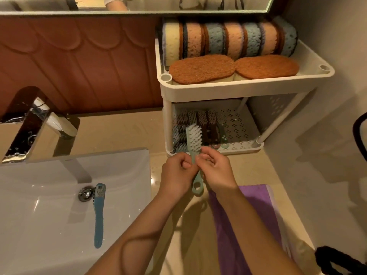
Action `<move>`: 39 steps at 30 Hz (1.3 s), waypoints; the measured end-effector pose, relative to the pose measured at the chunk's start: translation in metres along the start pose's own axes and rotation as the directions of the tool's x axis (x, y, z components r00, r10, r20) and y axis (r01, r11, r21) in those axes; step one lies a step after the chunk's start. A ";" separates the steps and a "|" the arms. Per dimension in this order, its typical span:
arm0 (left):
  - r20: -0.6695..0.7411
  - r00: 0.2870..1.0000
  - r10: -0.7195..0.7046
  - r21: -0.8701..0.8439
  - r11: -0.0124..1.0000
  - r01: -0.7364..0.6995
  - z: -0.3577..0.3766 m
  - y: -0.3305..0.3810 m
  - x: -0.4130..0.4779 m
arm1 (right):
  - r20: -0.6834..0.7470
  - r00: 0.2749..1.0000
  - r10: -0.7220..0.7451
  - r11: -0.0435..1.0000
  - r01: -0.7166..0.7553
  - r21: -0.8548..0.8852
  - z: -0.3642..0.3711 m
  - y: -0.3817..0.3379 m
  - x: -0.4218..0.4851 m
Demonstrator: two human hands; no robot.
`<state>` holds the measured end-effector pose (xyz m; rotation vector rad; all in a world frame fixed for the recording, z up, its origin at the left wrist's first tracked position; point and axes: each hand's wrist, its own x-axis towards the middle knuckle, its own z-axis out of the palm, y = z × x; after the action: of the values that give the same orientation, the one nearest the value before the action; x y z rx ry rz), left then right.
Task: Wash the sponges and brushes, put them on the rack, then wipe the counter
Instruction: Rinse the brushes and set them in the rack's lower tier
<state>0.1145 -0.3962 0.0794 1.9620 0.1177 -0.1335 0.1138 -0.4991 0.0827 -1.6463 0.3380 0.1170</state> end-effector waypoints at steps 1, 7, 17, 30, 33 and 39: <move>0.031 1.000 -0.005 0.008 1.000 0.004 0.000 0.001 0.001 | -0.030 1.000 -0.010 1.000 0.010 0.002 -0.004 0.000 0.003; -0.055 0.998 -0.018 -0.028 0.999 0.016 -0.010 -0.002 0.008 | -0.121 0.992 0.031 0.999 -0.034 -0.023 -0.036 -0.005 0.025; -0.178 0.971 0.161 0.164 0.978 -0.132 -0.023 0.005 0.045 | -0.340 0.940 0.042 0.903 -0.182 -0.390 -0.072 0.005 0.131; -0.312 0.918 0.247 0.501 0.863 -0.062 -0.018 -0.004 0.048 | -0.188 0.978 -0.089 0.624 -0.092 -0.776 -0.085 0.024 0.176; -0.312 0.919 0.240 0.496 0.867 -0.058 -0.017 -0.004 0.048 | -0.204 0.977 -0.062 0.595 -0.128 -0.793 -0.085 0.027 0.181; -0.302 0.920 0.249 0.488 0.870 -0.075 -0.019 -0.007 0.049 | -0.284 0.936 -0.210 0.685 -0.067 -0.726 -0.079 0.018 0.166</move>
<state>0.1627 -0.3749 0.0734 2.4579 0.1645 0.3451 0.2563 -0.6029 0.0284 -2.4975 0.5393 -0.1290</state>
